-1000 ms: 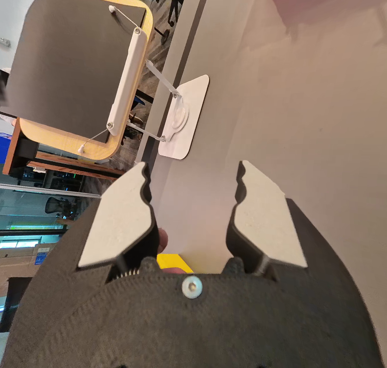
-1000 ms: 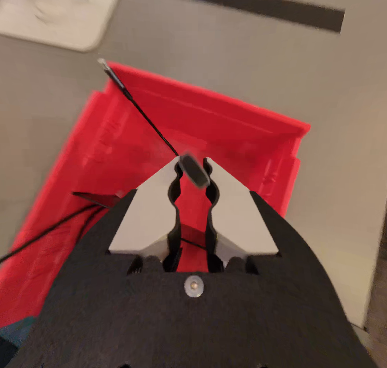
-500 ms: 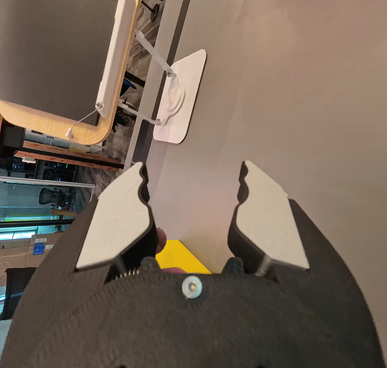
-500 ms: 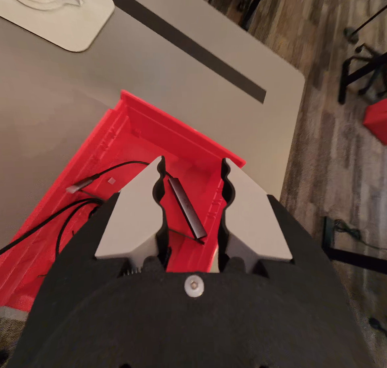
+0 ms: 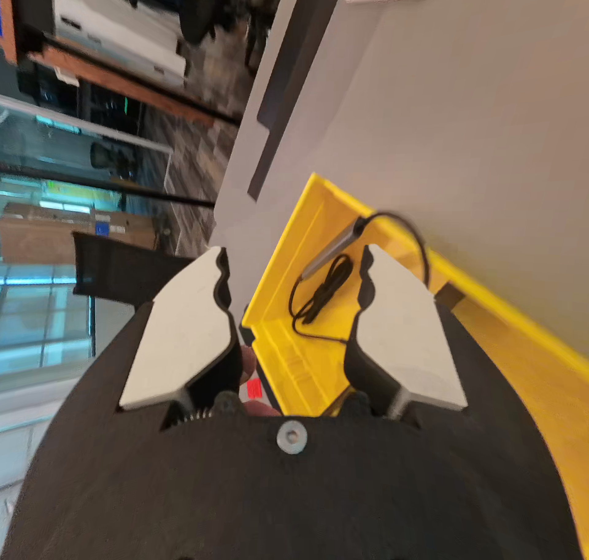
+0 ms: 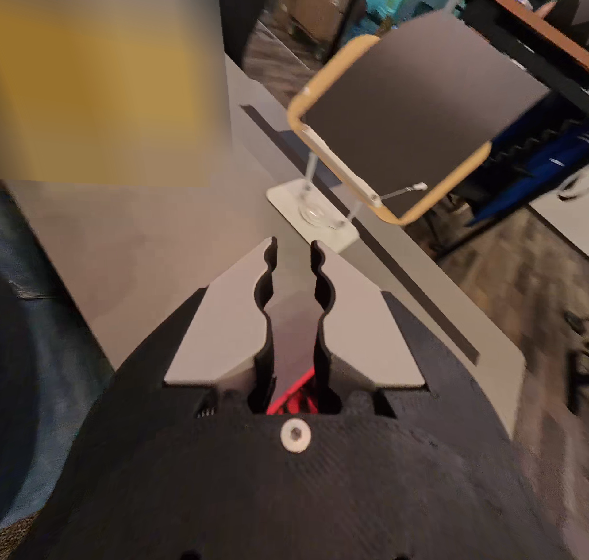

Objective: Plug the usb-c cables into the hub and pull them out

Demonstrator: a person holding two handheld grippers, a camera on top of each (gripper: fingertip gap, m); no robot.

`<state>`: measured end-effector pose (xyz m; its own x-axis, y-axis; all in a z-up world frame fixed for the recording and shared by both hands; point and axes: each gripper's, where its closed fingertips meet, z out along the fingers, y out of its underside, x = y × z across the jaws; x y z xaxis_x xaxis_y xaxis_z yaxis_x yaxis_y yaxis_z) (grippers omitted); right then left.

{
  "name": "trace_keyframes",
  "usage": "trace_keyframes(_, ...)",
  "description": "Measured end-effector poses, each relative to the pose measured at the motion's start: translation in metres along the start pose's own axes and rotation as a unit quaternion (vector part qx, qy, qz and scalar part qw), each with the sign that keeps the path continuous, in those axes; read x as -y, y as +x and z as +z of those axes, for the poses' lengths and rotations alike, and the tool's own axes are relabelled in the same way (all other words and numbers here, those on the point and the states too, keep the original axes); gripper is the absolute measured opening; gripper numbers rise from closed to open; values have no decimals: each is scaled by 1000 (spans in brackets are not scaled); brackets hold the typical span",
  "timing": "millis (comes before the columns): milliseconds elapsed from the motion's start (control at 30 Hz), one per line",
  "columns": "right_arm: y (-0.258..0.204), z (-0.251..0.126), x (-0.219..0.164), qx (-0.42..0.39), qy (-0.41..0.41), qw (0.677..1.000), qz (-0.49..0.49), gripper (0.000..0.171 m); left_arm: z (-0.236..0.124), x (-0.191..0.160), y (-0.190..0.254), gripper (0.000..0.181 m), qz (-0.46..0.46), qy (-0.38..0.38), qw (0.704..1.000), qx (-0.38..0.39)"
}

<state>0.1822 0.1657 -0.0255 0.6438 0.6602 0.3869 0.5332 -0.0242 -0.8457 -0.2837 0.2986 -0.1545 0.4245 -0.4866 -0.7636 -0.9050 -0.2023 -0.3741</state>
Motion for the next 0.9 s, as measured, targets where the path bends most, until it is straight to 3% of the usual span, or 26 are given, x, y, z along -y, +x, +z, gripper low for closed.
trace_keyframes(167,-69,27,12,80,17,996,-29,18,17,-45,-5,75,8,-45,999,-10)
trace_keyframes(500,-131,59,7,158,33,987,-22,19,78,-54,23,46,144,-41,988,-26)
trace_keyframes(567,-136,61,3,163,32,986,-19,19,88,-56,23,27,170,-44,984,-11)
trace_keyframes(633,-139,63,-1,166,29,986,-17,19,92,-54,22,10,173,-39,984,0)
trace_keyframes(900,-142,63,-3,170,47,984,-14,17,64,-40,-23,9,116,17,987,106)
